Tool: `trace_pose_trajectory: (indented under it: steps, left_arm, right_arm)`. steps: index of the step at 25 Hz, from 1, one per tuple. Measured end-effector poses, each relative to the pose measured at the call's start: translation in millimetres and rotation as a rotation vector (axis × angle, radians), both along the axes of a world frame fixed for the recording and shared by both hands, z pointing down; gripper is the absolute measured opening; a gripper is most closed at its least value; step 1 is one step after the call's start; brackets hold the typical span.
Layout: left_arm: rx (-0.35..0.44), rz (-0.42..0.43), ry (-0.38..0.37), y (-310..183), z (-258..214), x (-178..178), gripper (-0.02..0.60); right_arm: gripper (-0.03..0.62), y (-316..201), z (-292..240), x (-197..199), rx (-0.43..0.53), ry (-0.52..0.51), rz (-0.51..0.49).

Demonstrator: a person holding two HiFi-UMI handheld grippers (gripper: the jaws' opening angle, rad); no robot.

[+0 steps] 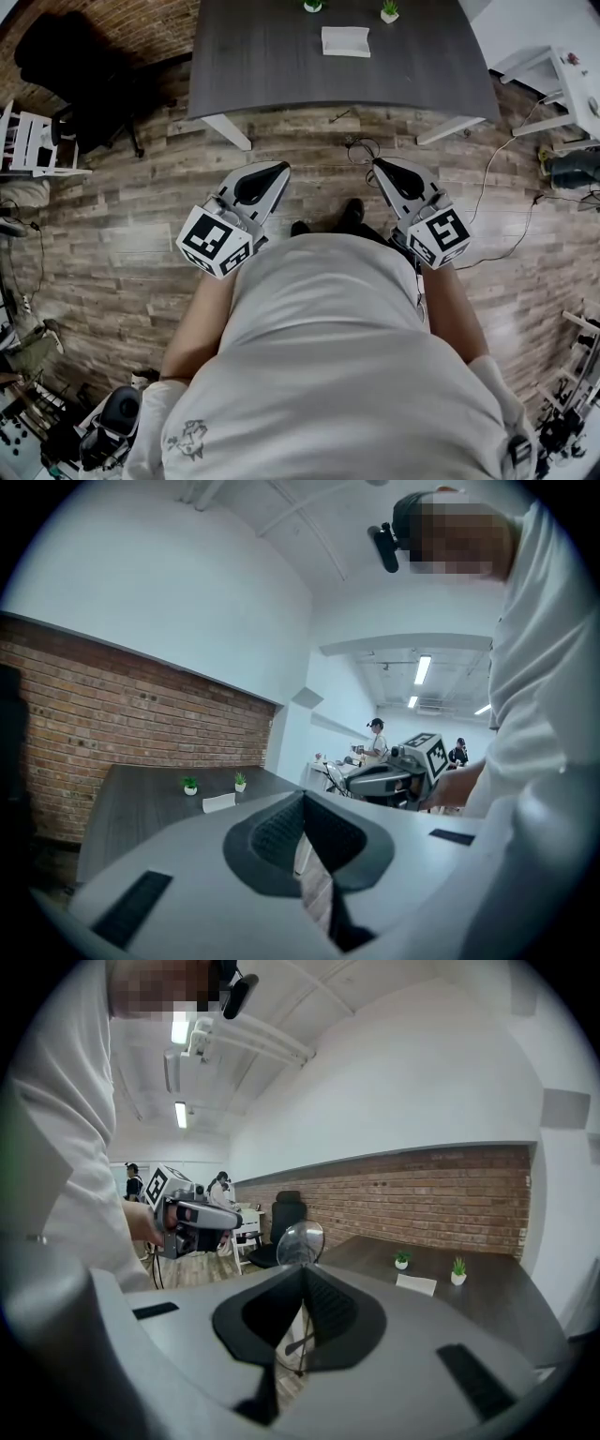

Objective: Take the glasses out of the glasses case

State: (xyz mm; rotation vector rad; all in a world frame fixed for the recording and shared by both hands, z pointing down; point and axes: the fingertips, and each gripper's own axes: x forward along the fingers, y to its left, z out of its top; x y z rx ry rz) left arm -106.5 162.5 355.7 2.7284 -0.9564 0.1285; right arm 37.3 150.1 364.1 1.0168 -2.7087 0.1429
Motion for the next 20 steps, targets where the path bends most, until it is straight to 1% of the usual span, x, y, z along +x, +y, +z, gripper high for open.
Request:
trace_pose_trajectory:
  steps: [8,14,20]
  left_arm:
    - [0.0,0.0,0.01,2,1,-15,0.011]
    - [-0.009,0.014,0.012,-4,3,-14,0.012]
    - [-0.014,0.026,0.014,-10,7,-4,0.012]
  right_arm:
    - [0.014,2,-3,-12,0.012,0.002,0.01]
    - [0.014,-2,-3,-14,0.011,0.0,0.018]
    - [0.014,-8,1,-5,0.008,0.0,0.029]
